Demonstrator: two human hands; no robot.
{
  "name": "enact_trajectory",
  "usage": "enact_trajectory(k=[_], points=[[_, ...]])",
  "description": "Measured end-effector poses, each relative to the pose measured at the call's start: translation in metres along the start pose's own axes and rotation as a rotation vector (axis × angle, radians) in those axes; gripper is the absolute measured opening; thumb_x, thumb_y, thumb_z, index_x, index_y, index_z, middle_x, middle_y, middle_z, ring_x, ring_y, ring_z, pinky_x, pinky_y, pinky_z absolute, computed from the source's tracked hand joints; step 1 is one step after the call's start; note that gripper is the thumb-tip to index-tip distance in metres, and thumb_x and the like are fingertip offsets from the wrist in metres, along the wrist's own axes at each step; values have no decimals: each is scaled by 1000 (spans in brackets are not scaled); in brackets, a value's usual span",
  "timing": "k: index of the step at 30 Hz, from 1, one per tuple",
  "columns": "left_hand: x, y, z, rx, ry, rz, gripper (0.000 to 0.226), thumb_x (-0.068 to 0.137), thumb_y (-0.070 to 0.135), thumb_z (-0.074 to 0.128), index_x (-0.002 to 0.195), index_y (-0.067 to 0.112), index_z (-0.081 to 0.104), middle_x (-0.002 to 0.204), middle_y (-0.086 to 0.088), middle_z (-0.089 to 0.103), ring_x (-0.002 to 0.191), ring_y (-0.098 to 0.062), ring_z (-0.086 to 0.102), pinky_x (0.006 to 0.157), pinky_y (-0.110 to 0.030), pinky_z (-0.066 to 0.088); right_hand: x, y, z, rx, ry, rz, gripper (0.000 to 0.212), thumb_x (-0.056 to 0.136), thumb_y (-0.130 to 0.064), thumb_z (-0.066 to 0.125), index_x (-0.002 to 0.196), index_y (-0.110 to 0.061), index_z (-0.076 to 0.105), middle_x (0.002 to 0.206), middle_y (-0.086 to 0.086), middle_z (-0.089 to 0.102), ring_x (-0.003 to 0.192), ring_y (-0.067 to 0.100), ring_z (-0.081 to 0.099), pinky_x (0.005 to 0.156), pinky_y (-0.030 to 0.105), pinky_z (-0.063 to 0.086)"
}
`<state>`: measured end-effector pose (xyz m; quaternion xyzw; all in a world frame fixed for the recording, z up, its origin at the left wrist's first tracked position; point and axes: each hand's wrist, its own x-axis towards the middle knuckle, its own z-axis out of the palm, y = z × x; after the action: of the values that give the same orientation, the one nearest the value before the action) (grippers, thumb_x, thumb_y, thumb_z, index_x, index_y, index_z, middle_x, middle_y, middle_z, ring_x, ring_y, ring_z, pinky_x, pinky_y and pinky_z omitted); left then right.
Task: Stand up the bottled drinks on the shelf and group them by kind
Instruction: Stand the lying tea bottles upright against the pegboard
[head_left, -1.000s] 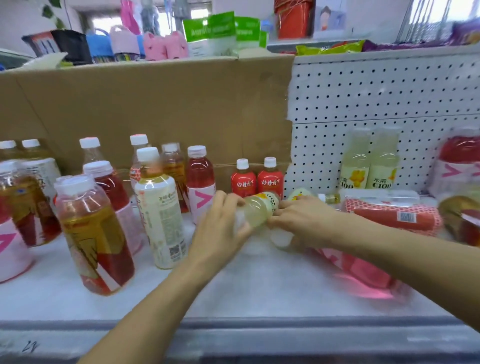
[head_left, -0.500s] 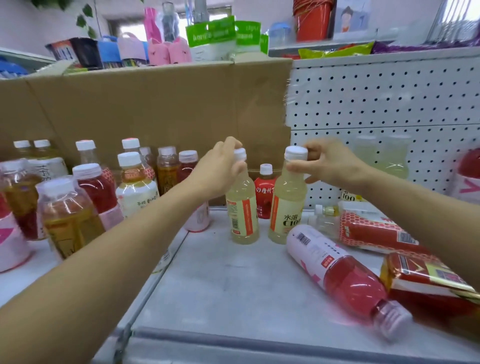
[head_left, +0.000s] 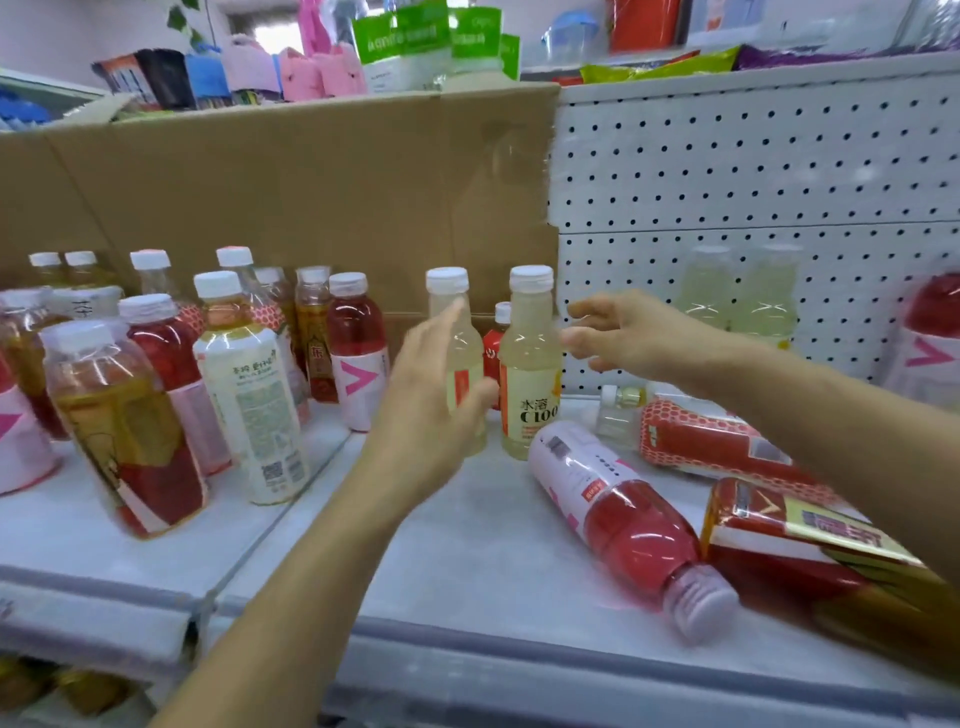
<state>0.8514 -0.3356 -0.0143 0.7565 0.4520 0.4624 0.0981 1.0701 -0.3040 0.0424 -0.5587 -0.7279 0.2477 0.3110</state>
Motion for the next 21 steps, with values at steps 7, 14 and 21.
enact_trajectory(k=[7,14,21], points=[[-15,29,45,446,-645,455,95,81,22,75,157,31,19,163,11,19,150,-10,11,122,-29,11,-64,24,-22,-397,-197,26,44,95,-42,61,135,-25,57,127,-9,65,108,5,62,98,25,47],[1,29,61,545,-675,537,89,62,35,86,141,29,46,136,7,53,123,-17,46,102,-31,38,-108,39,-16,-441,-180,106,31,96,-37,60,125,-27,62,111,-14,65,101,8,61,94,28,48],[-15,9,38,305,-381,300,79,62,49,79,133,38,48,121,13,61,109,-16,56,85,-41,52,-156,44,-17,-418,-102,248,60,86,-61,62,138,-35,45,120,-15,55,101,7,55,86,23,45]])
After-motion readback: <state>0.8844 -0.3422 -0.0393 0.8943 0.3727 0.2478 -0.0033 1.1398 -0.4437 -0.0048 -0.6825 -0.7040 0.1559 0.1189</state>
